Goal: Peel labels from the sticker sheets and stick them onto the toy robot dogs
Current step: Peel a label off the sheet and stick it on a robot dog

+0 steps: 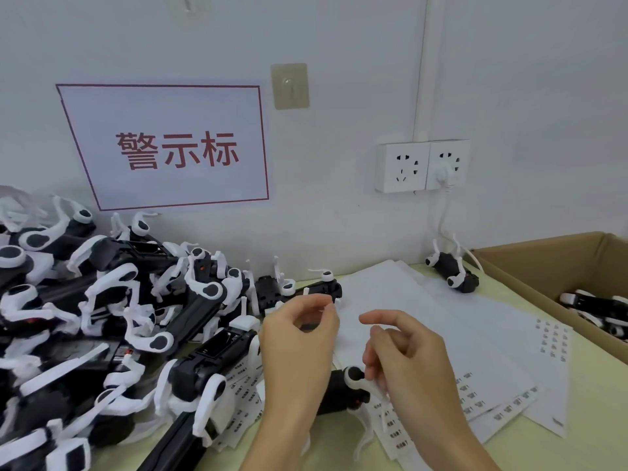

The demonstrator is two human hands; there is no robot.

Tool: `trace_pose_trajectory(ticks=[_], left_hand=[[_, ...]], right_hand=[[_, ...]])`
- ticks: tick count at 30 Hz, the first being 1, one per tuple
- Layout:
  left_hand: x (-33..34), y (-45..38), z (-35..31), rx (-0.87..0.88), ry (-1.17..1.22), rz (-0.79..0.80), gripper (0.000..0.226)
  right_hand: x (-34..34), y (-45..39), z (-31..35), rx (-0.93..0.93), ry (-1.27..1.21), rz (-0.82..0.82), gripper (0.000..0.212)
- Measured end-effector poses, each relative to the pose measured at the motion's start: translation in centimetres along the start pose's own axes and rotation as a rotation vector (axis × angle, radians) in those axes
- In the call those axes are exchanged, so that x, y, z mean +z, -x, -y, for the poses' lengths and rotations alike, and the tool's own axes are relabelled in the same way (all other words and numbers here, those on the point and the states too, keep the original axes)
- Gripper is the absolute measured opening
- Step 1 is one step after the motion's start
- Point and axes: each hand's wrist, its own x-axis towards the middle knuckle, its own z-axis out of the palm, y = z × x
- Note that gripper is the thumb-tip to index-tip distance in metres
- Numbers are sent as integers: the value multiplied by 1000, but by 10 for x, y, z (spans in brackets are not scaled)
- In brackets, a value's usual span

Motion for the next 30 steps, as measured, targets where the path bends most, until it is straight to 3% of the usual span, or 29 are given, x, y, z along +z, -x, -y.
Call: trace_pose_trajectory(ticks=[5, 9, 16, 30], left_hand=[[0, 2, -3, 49, -145, 276, 56], [1, 5, -7, 69, -96, 390, 76], [5, 7, -3, 83, -39, 492, 75], [6, 5, 2, 112, -95, 489, 68]], right_hand=[[-2, -2, 1, 64, -111, -45, 23], [-3, -6, -2, 85, -168, -133, 15], [-7, -8, -4, 141, -328, -199, 15], [-11, -10, -3, 129, -420, -203, 19]])
